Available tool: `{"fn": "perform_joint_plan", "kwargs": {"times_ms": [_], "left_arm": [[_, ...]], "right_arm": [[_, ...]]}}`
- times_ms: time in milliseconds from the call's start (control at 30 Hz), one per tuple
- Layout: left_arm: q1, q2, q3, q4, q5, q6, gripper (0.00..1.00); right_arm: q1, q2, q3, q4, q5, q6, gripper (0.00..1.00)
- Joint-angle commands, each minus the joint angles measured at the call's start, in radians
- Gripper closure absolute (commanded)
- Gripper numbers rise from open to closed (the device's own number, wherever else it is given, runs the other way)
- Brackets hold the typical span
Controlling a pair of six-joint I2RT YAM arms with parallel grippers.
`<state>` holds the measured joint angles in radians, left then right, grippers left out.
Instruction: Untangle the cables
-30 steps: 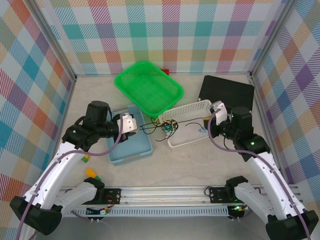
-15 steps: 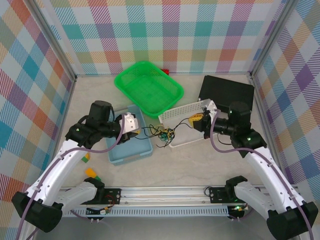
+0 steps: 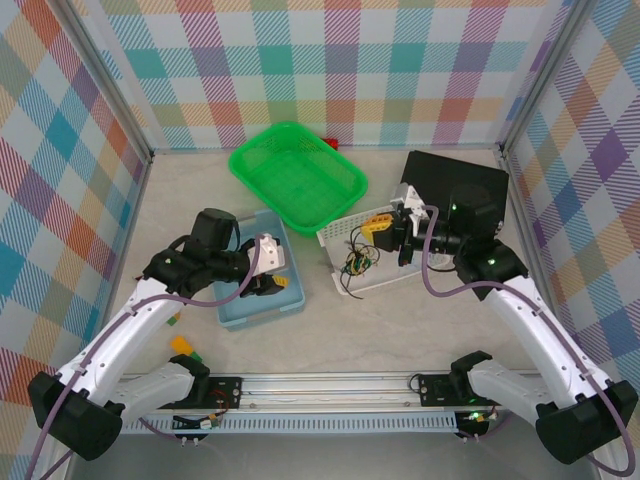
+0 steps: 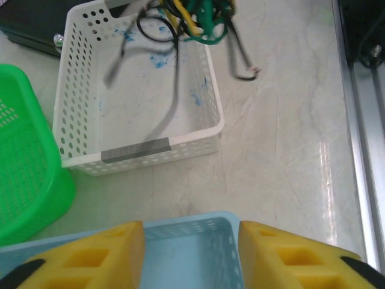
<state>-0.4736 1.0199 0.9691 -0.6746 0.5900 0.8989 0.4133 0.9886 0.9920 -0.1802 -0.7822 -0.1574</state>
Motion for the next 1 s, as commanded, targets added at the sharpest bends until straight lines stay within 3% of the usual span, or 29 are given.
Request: {"fn": "perform_joint_plan", "kwargs": {"times_ms": [0, 100, 233, 467, 633, 800, 967], "left_arm": [[-0.008, -0.024, -0.01, 0.022, 0.004, 0.001, 0.42], [-0.007, -0.029, -0.003, 0.039, -0.014, 0.001, 0.3], [-0.006, -0.014, 0.034, 0.046, -0.011, -0.003, 0.23], [-0.006, 0.005, 0.073, 0.04, 0.103, -0.077, 0.22], [-0.017, -0.008, 0.044, 0.184, 0.198, -0.272, 0.23], [-0.098, 0.0, 0.013, 0.384, 0.088, -0.516, 0.23], [-0.158, 0.026, 0.029, 0.377, 0.006, -0.549, 0.24]], "right_arm": [[0.011, 0.007, 0.044, 0.021, -0.077, -0.014, 1.0], [0.013, 0.011, 0.061, -0.01, -0.109, -0.057, 1.0], [0.015, 0.018, 0.087, -0.032, -0.112, -0.088, 1.0], [0.021, 0.021, 0.125, -0.057, -0.1, -0.084, 1.0], [0.021, 0.011, 0.122, -0.051, -0.076, -0.062, 1.0], [0.023, 0.01, 0.125, -0.043, -0.035, -0.027, 1.0], [0.028, 0.007, 0.119, -0.019, -0.032, -0.001, 1.0]]}}
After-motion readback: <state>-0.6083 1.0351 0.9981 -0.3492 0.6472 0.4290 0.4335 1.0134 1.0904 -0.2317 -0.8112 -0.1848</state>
